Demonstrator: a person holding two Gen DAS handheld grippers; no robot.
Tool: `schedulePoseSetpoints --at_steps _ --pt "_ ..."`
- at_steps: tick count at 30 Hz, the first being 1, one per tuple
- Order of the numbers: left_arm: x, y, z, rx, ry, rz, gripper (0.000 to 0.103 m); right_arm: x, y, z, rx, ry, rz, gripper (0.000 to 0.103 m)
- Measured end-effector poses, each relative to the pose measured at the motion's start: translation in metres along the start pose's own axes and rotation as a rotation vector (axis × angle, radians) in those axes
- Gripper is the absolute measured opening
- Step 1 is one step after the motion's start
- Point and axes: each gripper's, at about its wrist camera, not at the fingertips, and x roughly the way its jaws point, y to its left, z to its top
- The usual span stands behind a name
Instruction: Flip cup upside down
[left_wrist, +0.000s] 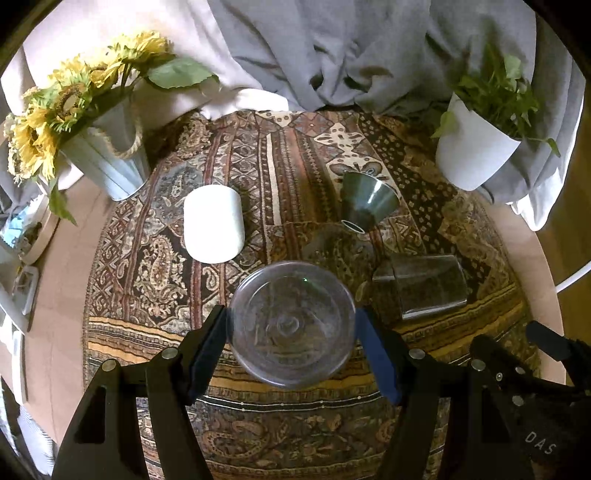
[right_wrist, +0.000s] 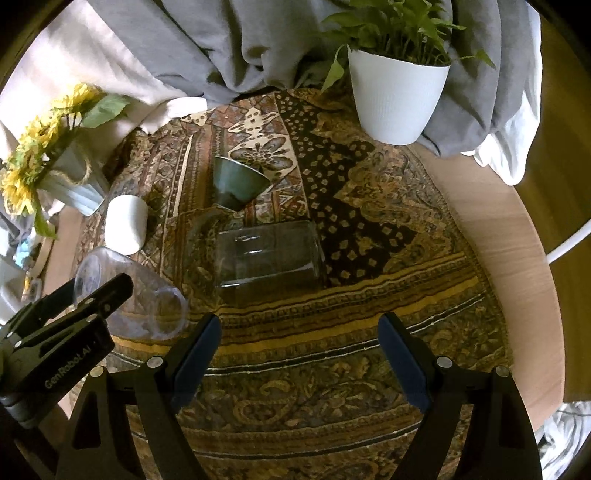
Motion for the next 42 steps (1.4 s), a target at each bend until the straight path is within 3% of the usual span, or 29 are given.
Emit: schedulePoseSetpoints --at_steps 7,14,18,22,25,34,42 --pt "0.004 0.0 0.003 -0.009 0.03 -0.058 0.074 -0.002 0.001 0.001 0.012 -0.002 0.0 0.087" --pt "-0.001 -0.001 0.006 -0.016 0.006 -0.069 0.079 -0.008 0.002 0.002 0.01 -0.027 -0.012 0.087" --pt "-0.014 0.001 0.005 -0.008 -0.037 -0.026 0.081 -0.013 0.001 0.001 0.017 -0.037 -0.025 0.087" --pt "-0.042 0.01 -0.003 -0.028 -0.101 0.012 0.098 -0.026 0.002 -0.001 0.022 -0.056 -0.044 0.087" --pt "-0.059 0.019 -0.013 -0.057 -0.125 0.026 0.103 -0.038 0.005 -0.004 0.018 -0.071 -0.046 0.087" --pt "-0.087 0.046 -0.043 -0.105 -0.133 0.111 0.103 -0.067 0.027 -0.022 -0.035 -0.119 -0.019 0.095" --pt "-0.098 0.056 -0.065 -0.097 -0.115 0.114 0.103 -0.078 0.042 -0.041 -0.07 -0.119 -0.006 0.095"
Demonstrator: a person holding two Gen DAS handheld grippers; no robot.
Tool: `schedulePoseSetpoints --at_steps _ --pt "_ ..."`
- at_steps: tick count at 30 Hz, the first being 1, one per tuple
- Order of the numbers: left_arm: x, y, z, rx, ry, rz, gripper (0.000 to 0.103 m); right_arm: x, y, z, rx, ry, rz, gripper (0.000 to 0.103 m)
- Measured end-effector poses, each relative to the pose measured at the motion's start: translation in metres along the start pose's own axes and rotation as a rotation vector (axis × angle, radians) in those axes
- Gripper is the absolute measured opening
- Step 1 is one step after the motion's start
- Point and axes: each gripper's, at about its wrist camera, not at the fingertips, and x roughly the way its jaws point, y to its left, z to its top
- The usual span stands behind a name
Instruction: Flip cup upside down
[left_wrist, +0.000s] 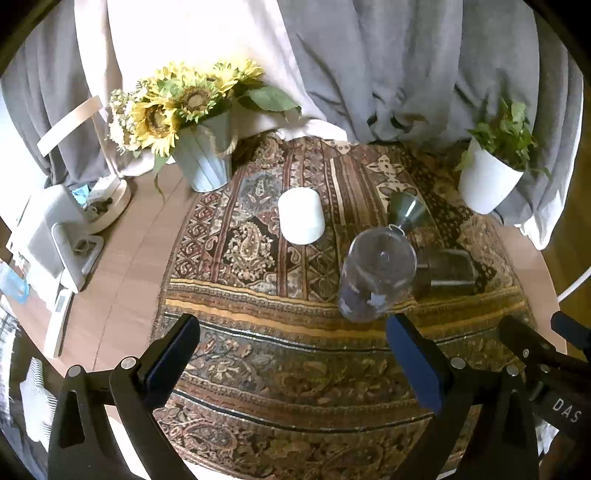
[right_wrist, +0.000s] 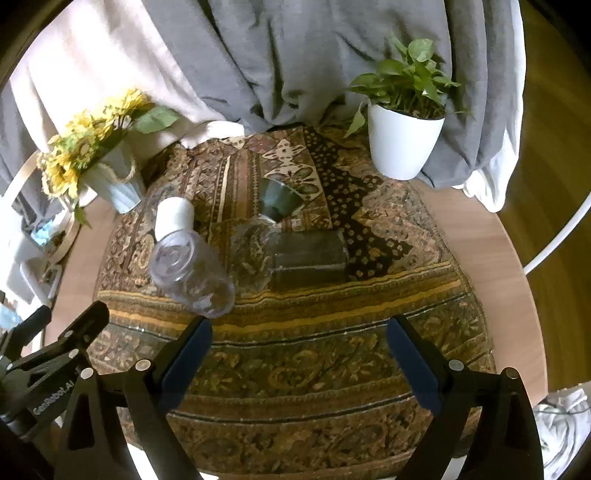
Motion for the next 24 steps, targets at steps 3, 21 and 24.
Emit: schedulePoseSetpoints --at_steps 3,21,24 --pt "-0.004 0.001 -0.004 0.011 0.002 0.0 0.103 -0.003 0.002 -0.006 0.003 0.007 0.0 0.095" --pt "-0.007 0.001 -0.006 0.061 -0.001 -0.035 0.103 -0.01 0.006 -0.019 0.039 0.008 -0.021 0.095" --pt "-0.007 0.001 -0.006 0.061 -0.001 -0.034 0.103 -0.01 0.005 -0.019 0.038 0.009 -0.02 0.095"
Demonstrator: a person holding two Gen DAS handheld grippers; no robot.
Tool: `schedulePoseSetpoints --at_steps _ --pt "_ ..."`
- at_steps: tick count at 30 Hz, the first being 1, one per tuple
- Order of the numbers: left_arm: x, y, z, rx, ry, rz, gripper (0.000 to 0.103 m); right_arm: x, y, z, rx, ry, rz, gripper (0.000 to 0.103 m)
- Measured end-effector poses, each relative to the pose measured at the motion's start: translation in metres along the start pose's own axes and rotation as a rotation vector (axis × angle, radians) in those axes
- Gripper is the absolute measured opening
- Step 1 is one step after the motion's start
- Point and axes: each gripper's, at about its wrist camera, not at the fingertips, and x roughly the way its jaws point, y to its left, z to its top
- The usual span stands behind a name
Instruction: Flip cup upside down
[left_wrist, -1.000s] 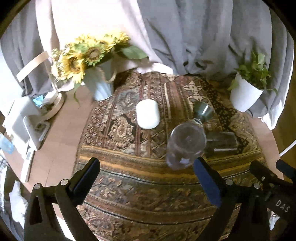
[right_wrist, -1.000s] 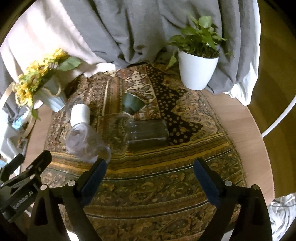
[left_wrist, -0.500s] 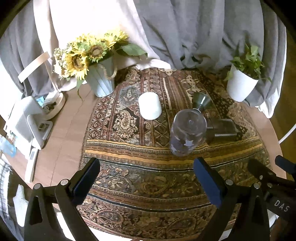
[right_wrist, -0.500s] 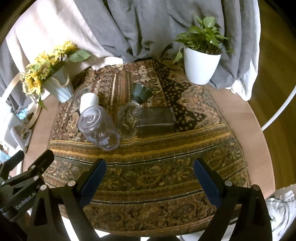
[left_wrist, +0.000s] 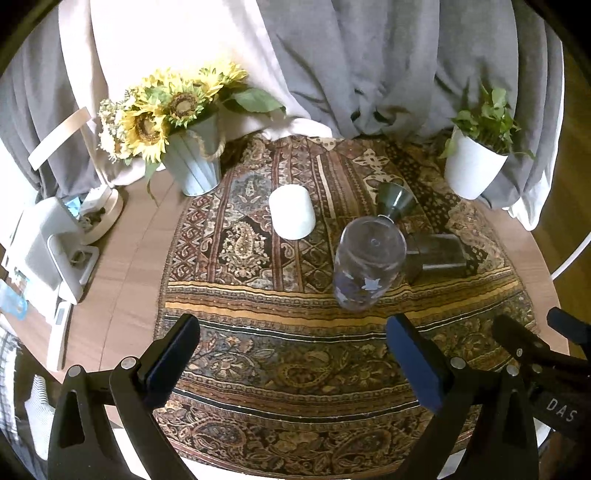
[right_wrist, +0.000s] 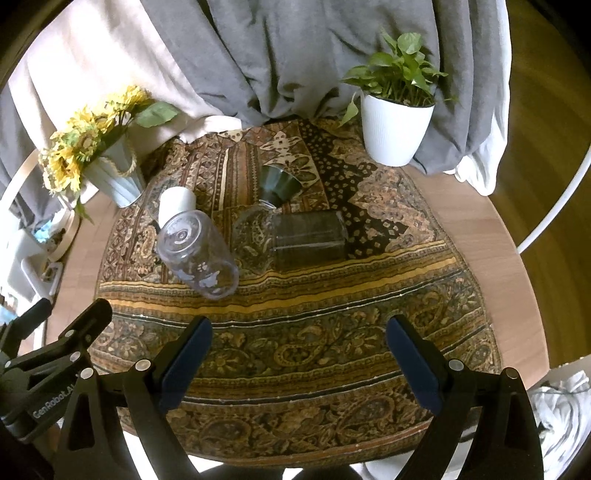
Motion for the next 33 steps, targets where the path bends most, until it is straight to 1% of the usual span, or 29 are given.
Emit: schedulePoseSetpoints --at_steps 9,33 --pt "-0.0003 0.0007 0.0009 0.006 -0.004 0.009 0.103 0.0024 0.001 -0.0003 0.001 0.006 -0.004 0.095" --pt "0.004 0.0042 0.0032 0.002 0.012 -0.018 0.103 0.0038 0.0054 0.0007 0.007 0.012 -0.011 0.095"
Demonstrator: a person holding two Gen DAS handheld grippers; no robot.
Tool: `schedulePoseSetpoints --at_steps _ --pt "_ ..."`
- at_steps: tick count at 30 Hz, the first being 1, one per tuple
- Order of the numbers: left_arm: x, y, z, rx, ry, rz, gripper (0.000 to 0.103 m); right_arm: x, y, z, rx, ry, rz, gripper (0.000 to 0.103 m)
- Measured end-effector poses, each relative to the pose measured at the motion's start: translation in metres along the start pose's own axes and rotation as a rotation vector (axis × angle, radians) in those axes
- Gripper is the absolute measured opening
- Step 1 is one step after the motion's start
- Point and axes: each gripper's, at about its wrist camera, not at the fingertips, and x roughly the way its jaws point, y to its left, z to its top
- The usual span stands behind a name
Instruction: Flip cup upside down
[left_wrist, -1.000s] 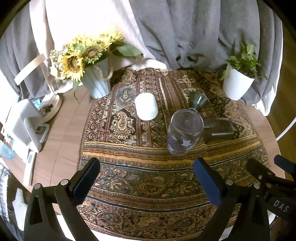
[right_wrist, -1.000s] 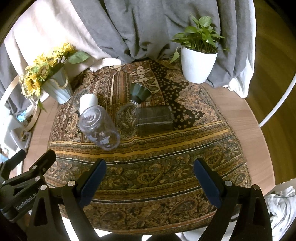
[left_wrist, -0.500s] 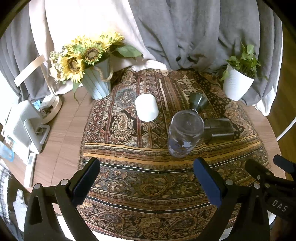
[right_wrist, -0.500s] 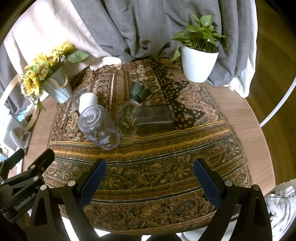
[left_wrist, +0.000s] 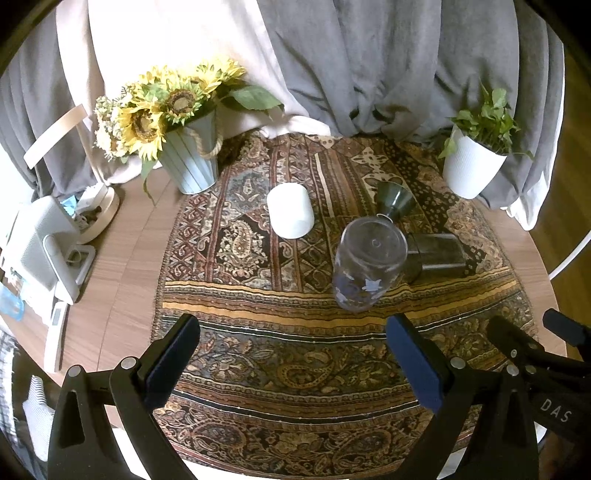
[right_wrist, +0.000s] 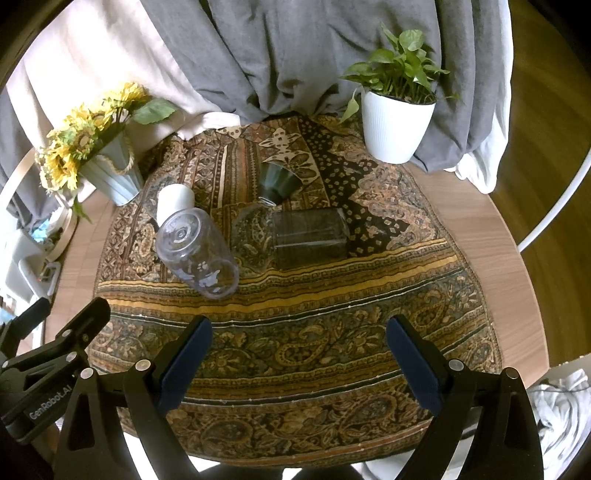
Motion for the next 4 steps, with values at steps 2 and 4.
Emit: schedulePoseSetpoints --at_steps 2,4 --pt "-0.0002 0.0004 -0.0001 0.001 0.0 0.001 0.103 0.0003 -0.0007 -0.0004 0.001 0.002 0.0 0.095" --pt "0.0 -0.0002 0.0 0.002 0.001 0.0 0.103 0.0007 -0.0001 -0.0016 0.003 0.003 0.0 0.095"
